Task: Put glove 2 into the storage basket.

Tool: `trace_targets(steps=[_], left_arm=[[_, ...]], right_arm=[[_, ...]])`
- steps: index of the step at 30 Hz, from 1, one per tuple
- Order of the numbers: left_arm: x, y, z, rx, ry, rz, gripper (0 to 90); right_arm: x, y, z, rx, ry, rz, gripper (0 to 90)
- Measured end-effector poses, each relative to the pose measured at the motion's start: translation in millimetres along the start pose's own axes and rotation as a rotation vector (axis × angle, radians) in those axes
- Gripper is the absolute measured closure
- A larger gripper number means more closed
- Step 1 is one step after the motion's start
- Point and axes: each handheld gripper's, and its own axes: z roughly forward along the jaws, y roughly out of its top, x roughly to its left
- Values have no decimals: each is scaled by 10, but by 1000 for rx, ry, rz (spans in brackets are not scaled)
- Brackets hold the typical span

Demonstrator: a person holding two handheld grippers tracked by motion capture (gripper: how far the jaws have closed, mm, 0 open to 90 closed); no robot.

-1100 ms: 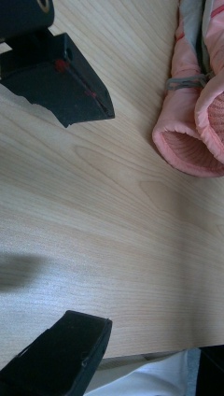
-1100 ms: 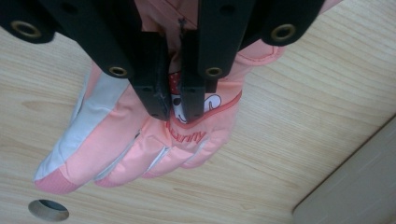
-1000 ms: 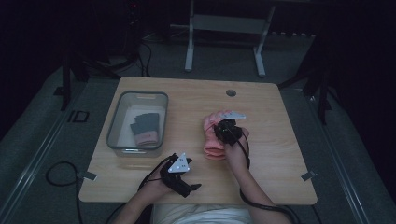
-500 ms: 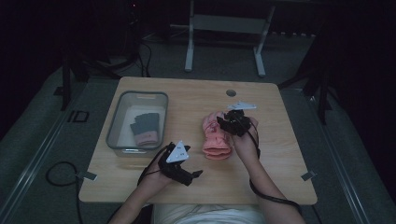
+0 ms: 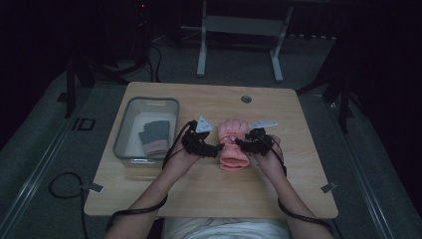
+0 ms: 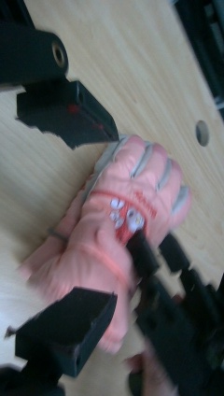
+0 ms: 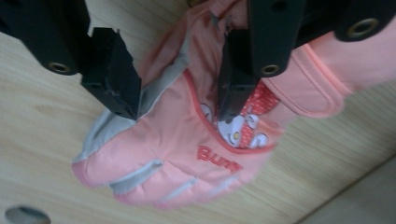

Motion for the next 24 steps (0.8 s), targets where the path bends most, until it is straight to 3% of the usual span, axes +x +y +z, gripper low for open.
trace_targets(steps=[3,6,8,9,10,11,12,13,14,15,16,17,19,21,24], left_arm=[[136,1,290,74,-10,-89,200],[210,-49,554,155,-25,-140,200],[275,-80,656,170,-17,-194,200],[312,-96,701,179,-33,-228,201],[312,-96,701,179,-33,-228,201],[359,-145,826,216,-51,-275,219],[359,-145,826,216,-51,-275,220],[410,-175,897,223,-94,-324,225],[434,-189,928,225,-132,-343,255],[434,-189,928,225,-132,-343,322],[434,-189,928,225,-132,-343,322],[464,-209,991,214,-251,-371,518],[437,-189,990,204,-257,-330,611],[425,-180,987,202,-261,-330,719],[386,-123,940,201,-253,-303,780]], right_arm=[[-56,-19,31,24,6,8,454],[-97,-30,76,48,22,18,421],[-157,-41,112,63,41,48,381],[-192,-50,127,70,64,75,380],[-192,-50,127,70,64,75,380],[-248,-79,190,93,120,134,376],[-248,-79,190,93,120,134,376],[-264,-85,217,102,137,151,382],[-275,-87,228,107,153,167,411],[-275,-87,228,107,153,167,411],[-284,-89,241,109,181,180,411],[-286,-96,253,107,197,189,473],[-282,-105,251,96,199,192,508],[-276,-118,247,88,200,205,528],[-228,-141,205,47,188,215,614]])
